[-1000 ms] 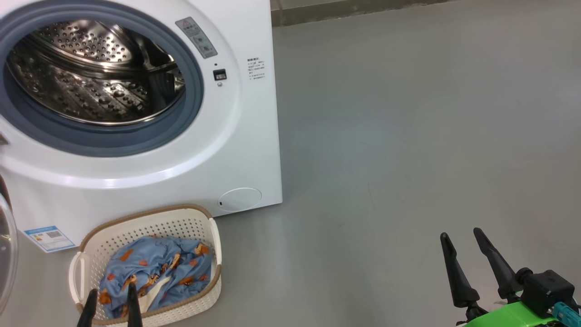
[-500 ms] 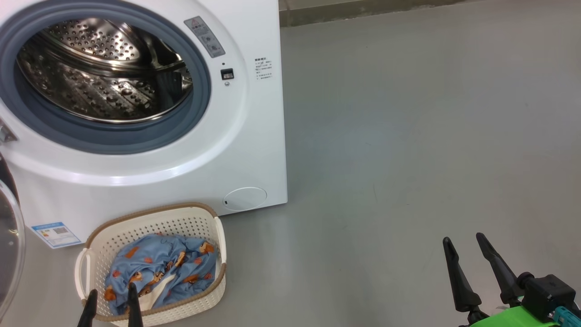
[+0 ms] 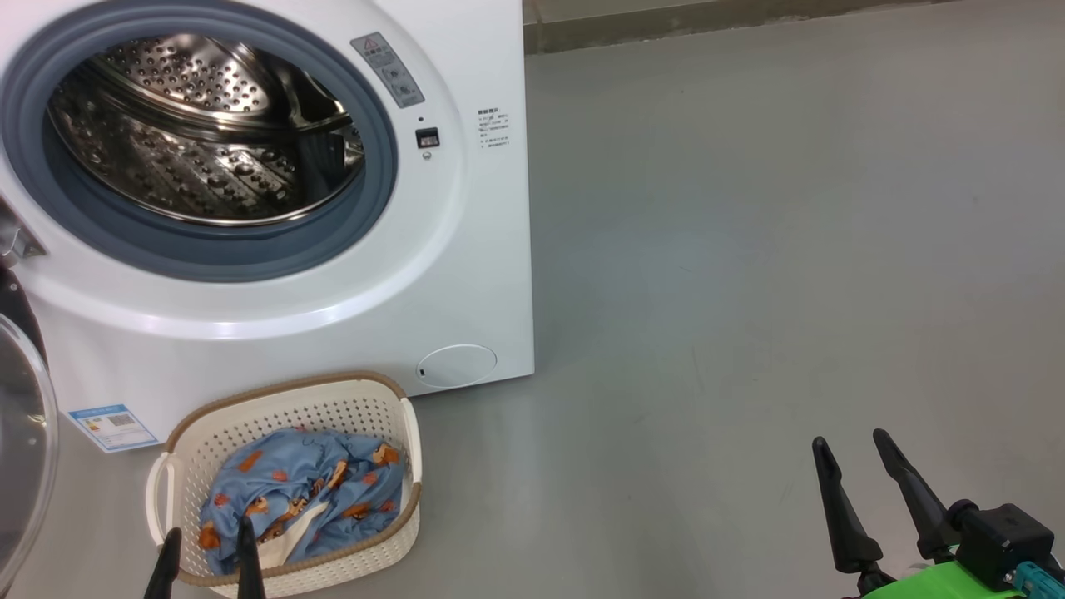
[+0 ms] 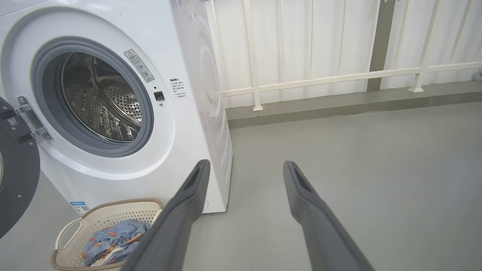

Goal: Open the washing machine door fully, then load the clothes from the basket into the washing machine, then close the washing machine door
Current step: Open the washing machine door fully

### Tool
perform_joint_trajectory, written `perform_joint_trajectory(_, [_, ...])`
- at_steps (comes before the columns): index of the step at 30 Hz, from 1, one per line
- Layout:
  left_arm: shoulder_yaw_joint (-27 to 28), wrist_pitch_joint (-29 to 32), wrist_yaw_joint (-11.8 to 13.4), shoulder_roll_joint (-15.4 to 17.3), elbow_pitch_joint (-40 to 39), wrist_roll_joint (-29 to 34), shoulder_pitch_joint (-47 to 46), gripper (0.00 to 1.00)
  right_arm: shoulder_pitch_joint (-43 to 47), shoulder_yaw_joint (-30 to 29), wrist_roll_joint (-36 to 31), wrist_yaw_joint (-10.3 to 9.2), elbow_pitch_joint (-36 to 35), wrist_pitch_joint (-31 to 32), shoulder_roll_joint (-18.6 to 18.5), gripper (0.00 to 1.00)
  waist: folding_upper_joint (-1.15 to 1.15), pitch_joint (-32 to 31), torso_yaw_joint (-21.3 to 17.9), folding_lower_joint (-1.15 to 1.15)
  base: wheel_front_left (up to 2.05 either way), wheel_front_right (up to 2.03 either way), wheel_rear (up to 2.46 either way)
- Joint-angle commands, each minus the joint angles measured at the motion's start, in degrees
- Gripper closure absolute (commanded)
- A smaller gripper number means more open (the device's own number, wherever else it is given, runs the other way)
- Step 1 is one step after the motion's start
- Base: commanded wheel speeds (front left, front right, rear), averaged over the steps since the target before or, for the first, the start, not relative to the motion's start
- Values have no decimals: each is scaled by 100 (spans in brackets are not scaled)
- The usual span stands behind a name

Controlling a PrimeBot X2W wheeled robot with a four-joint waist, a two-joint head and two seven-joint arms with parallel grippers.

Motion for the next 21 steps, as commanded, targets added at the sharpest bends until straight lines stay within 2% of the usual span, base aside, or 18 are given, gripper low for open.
perform_joint_trajectory(1, [164,-43,28,72,-174,-41,-96,0,-112,109,-18,57,-126,-1,-38,0,0,-2,4,0,0,0,0])
perform_joint_trajectory(13, [204,-43,61,72,-300,-13,-106,0,-108,76,-22,57,-85,2,-7,0,0,-5,71,0,0,0,0])
perform_joint_trajectory(21, [223,-43,-26,119,-253,-2,-186,0,-116,65,-64,57,-43,-17,-4,0,0,-1,81,0,0,0,0])
